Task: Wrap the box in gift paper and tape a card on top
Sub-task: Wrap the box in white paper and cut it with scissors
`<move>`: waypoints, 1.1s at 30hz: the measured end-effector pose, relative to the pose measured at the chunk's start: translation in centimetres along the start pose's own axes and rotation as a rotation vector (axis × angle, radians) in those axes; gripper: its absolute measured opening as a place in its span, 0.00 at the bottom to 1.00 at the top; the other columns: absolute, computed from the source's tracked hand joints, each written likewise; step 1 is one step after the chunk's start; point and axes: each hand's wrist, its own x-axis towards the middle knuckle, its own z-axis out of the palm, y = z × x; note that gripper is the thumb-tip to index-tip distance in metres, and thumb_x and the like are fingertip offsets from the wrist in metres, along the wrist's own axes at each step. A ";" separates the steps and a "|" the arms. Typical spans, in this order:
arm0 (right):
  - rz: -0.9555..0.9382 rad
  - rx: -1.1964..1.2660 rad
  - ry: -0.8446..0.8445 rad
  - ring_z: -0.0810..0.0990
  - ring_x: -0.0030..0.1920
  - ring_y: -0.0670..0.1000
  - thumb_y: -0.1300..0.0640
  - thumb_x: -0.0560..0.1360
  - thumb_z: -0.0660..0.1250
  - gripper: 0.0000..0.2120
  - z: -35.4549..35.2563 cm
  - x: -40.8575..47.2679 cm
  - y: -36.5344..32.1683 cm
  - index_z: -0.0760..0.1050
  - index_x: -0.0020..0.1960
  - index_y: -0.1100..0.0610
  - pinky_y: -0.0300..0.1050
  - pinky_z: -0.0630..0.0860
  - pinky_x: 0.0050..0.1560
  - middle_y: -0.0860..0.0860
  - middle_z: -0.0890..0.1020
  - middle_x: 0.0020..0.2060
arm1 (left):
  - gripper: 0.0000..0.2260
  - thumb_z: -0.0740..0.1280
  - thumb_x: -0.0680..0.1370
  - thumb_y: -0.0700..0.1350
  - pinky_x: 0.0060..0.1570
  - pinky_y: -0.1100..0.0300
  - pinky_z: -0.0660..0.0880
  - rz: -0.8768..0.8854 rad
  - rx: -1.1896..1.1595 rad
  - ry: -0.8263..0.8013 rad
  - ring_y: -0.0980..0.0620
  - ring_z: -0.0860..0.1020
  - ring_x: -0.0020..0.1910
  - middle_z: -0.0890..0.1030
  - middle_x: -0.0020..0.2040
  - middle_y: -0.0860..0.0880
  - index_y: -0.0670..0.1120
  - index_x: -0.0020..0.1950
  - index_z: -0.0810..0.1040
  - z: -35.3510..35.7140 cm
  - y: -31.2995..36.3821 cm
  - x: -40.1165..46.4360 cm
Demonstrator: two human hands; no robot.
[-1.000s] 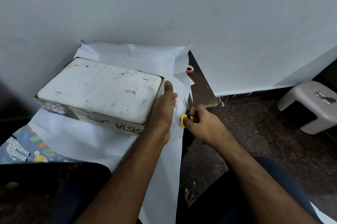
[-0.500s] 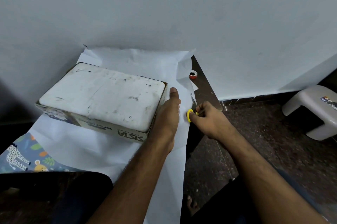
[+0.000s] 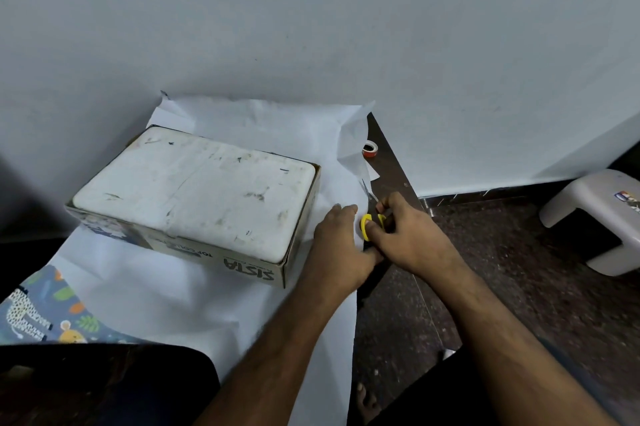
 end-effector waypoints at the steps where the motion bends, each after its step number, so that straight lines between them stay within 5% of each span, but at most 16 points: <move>1: -0.005 -0.001 -0.009 0.81 0.44 0.53 0.42 0.75 0.67 0.13 -0.1 0.0 0.1 0.69 0.53 0.46 0.54 0.80 0.49 0.46 0.81 0.41 | 0.37 0.74 0.77 0.50 0.75 0.52 0.60 0.017 0.076 -0.014 0.47 0.57 0.80 0.59 0.82 0.47 0.50 0.81 0.59 0.1 0.0 -0.1; 7: -0.019 0.031 -0.059 0.81 0.43 0.50 0.44 0.77 0.68 0.12 -0.4 0.1 0.5 0.71 0.54 0.49 0.54 0.80 0.49 0.46 0.81 0.41 | 0.39 0.72 0.77 0.48 0.66 0.52 0.69 0.023 0.339 -0.013 0.44 0.65 0.71 0.64 0.69 0.44 0.53 0.82 0.52 1.1 0.0 -0.5; 16: -0.077 0.013 -0.044 0.79 0.41 0.50 0.47 0.78 0.67 0.09 -0.4 0.0 0.4 0.69 0.53 0.48 0.51 0.78 0.46 0.46 0.80 0.40 | 0.41 0.67 0.80 0.41 0.58 0.55 0.74 0.018 0.274 0.049 0.45 0.75 0.64 0.74 0.67 0.42 0.45 0.83 0.41 0.4 0.8 -0.8; 23: -0.072 0.115 -0.029 0.77 0.37 0.42 0.54 0.78 0.69 0.06 -0.6 0.2 0.2 0.72 0.51 0.50 0.30 0.69 0.34 0.45 0.81 0.37 | 0.43 0.67 0.80 0.40 0.51 0.61 0.71 0.005 0.287 0.049 0.48 0.76 0.62 0.74 0.65 0.43 0.44 0.83 0.37 0.1 1.1 -0.7; 29: -0.072 0.134 0.019 0.80 0.42 0.46 0.44 0.78 0.67 0.11 -0.1 0.0 -0.4 0.71 0.54 0.49 0.48 0.78 0.46 0.46 0.82 0.42 | 0.45 0.68 0.80 0.39 0.51 0.56 0.74 0.024 0.262 0.035 0.47 0.78 0.58 0.76 0.61 0.43 0.45 0.82 0.35 0.4 0.9 -0.8; 33: -0.068 0.108 0.045 0.80 0.42 0.46 0.43 0.77 0.67 0.11 -0.1 0.2 -0.4 0.70 0.53 0.47 0.50 0.79 0.47 0.45 0.81 0.41 | 0.48 0.69 0.79 0.39 0.55 0.55 0.76 0.013 0.262 0.014 0.47 0.78 0.58 0.76 0.61 0.42 0.45 0.81 0.32 0.9 0.9 -1.0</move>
